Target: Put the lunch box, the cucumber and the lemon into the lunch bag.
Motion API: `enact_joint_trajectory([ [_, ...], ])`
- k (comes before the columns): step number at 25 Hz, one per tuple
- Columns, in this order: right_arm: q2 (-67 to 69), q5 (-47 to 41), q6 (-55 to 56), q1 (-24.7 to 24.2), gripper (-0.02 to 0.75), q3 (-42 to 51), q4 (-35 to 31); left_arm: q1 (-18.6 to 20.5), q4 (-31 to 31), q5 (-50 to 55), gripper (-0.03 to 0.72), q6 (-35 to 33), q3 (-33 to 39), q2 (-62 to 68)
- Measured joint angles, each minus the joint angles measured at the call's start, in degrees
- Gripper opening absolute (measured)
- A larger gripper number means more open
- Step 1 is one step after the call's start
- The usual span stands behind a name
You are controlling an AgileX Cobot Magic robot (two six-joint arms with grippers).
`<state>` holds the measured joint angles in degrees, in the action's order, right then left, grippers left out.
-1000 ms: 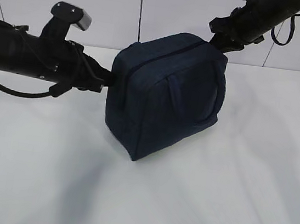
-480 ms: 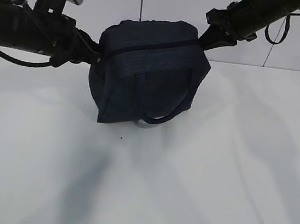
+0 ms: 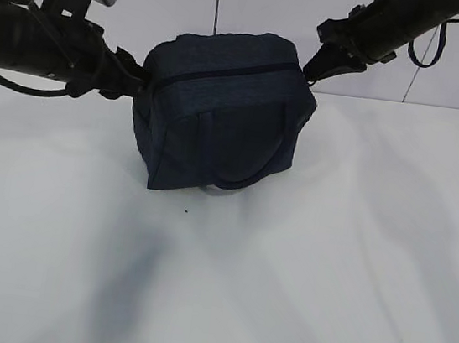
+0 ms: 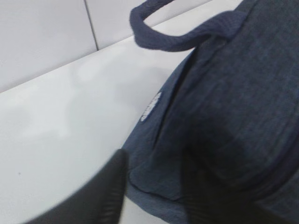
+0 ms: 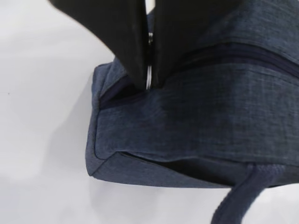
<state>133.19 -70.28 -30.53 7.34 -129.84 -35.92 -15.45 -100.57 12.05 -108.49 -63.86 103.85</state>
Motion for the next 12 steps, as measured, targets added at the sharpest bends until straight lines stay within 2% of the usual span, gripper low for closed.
enact_joint_trajectory([
  [2,0.0,0.0,-0.1,0.0,0.007,0.0,1.2,0.5,0.5,-0.4,0.454,0.0,0.0,0.0],
  [4,0.0,0.0,-0.1,0.0,0.007,0.0,2.5,1.1,1.1,-0.9,0.494,-0.1,0.0,0.0],
  [7,0.0,0.0,-0.1,0.0,0.007,0.0,2.7,1.3,3.9,-1.5,0.510,-0.7,0.0,0.0],
  [12,0.0,-0.1,-0.2,0.0,0.007,0.0,2.7,1.3,14.6,-1.9,0.510,-1.8,0.0,-1.5],
])
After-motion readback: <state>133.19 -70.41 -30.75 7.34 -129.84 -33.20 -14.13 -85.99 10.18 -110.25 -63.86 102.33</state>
